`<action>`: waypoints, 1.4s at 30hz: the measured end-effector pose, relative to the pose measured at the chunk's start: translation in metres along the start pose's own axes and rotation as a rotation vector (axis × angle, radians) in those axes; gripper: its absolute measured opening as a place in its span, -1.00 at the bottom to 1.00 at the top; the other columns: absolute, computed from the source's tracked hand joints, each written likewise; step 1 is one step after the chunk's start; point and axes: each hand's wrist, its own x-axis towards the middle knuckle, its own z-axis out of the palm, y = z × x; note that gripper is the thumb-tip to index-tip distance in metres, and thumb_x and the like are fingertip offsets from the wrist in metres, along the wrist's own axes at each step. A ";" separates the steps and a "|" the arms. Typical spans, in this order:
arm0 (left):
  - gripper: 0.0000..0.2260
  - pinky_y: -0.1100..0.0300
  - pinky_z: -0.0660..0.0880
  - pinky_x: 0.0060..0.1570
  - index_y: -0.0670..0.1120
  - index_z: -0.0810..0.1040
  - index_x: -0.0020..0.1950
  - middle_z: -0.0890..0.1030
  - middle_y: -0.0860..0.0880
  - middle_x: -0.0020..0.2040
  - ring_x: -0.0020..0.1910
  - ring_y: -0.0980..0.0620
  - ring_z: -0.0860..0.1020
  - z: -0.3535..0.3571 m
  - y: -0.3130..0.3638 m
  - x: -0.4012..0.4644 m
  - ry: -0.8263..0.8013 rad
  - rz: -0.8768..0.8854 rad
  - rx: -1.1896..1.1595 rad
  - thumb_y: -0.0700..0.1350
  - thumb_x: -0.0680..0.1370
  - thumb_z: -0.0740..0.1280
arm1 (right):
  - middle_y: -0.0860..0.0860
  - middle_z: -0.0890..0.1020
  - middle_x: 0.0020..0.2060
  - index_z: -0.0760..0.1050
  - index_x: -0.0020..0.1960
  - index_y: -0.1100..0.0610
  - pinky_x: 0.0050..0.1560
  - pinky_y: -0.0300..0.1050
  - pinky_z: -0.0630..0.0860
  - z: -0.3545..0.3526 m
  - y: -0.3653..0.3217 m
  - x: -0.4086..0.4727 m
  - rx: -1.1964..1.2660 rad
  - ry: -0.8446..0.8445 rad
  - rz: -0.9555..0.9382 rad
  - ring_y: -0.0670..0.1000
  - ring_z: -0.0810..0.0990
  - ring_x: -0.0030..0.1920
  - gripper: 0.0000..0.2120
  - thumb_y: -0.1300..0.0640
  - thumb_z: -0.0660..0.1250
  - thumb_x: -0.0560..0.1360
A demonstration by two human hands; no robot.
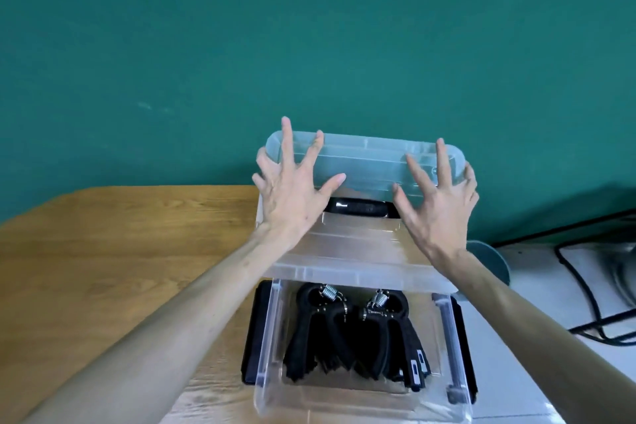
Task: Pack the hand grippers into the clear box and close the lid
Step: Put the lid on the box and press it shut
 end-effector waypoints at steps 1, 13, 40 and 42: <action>-0.34 -0.24 0.35 0.19 0.27 0.12 0.57 -0.23 -0.03 0.64 0.36 -0.35 0.17 -0.001 0.003 -0.007 -0.012 0.000 0.002 0.44 0.52 0.13 | 0.01 0.17 0.61 0.44 0.44 -0.13 0.20 0.39 0.33 -0.003 0.003 -0.009 -0.001 -0.006 0.005 0.46 0.21 0.40 -0.49 -0.25 0.25 0.54; -0.29 -0.20 0.37 0.19 0.32 -0.06 0.58 -0.36 -0.05 0.60 0.35 -0.35 0.17 0.047 -0.003 -0.148 -0.266 -0.100 0.043 0.51 0.49 0.01 | -0.03 0.21 0.60 0.52 0.38 -0.14 0.17 0.38 0.36 -0.006 0.028 -0.143 -0.050 -0.187 0.044 0.41 0.25 0.39 -0.49 -0.29 0.15 0.51; -0.29 -0.10 0.42 -0.09 0.21 0.07 0.60 0.00 -0.18 0.63 0.13 -0.35 0.36 0.091 -0.014 -0.176 -0.202 -0.034 0.225 0.50 0.51 -0.13 | 0.04 0.11 0.62 0.26 0.56 -0.14 0.27 0.36 0.35 0.022 0.041 -0.190 -0.192 -0.436 0.026 0.48 0.16 0.47 -0.43 -0.29 0.01 0.60; -0.29 -0.18 0.43 -0.02 0.20 0.08 0.60 -0.03 -0.18 0.63 0.21 -0.40 0.33 0.090 -0.014 -0.177 -0.216 -0.043 0.212 0.48 0.52 -0.13 | 0.07 0.10 0.63 0.25 0.57 -0.11 0.26 0.35 0.36 0.021 0.041 -0.191 -0.197 -0.454 0.017 0.49 0.12 0.48 -0.43 -0.27 -0.01 0.61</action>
